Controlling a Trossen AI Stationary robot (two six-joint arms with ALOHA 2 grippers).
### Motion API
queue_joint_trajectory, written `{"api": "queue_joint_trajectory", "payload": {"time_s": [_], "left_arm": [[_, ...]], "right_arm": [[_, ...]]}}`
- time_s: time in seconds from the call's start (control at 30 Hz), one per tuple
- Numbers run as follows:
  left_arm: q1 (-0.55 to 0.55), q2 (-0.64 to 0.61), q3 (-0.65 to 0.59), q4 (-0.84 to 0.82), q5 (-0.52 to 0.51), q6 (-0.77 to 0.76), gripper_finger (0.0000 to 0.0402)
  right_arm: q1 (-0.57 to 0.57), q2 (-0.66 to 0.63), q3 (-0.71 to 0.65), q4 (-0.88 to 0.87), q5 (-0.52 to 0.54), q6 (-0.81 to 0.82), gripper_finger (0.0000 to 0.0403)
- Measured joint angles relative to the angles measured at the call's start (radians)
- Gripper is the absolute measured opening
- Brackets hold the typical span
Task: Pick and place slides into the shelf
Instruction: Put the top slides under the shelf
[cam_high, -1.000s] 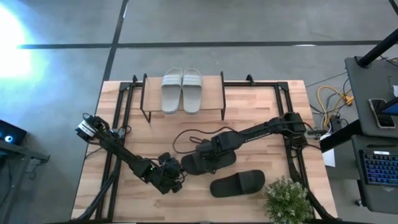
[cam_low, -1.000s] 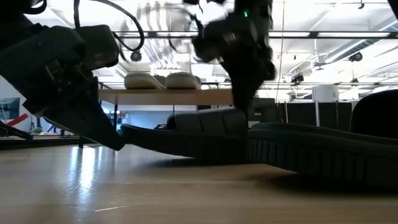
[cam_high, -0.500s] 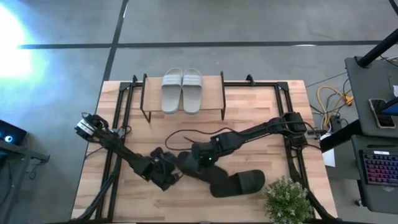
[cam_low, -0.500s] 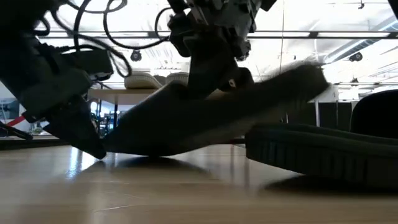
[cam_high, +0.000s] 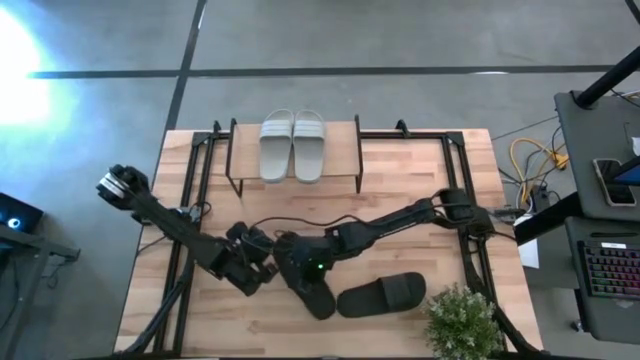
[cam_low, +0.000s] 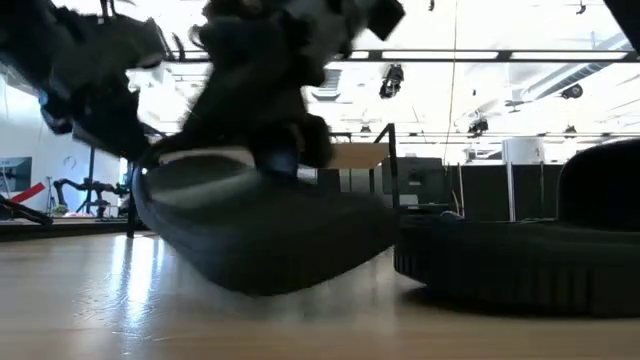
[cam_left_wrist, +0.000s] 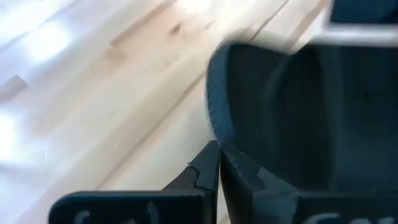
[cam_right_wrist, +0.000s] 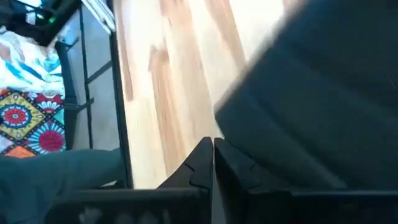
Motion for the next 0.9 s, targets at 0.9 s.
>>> {"api": "queue_joint_trajectory", "payload": {"time_s": [0.9], "left_arm": [[-0.169, 0.130, 0.037, 0.209, 0.074, -0.208, 0.0000]], "right_arm": [[0.002, 0.018, 0.082, -0.538, 0.251, -0.346, 0.0009]]}}
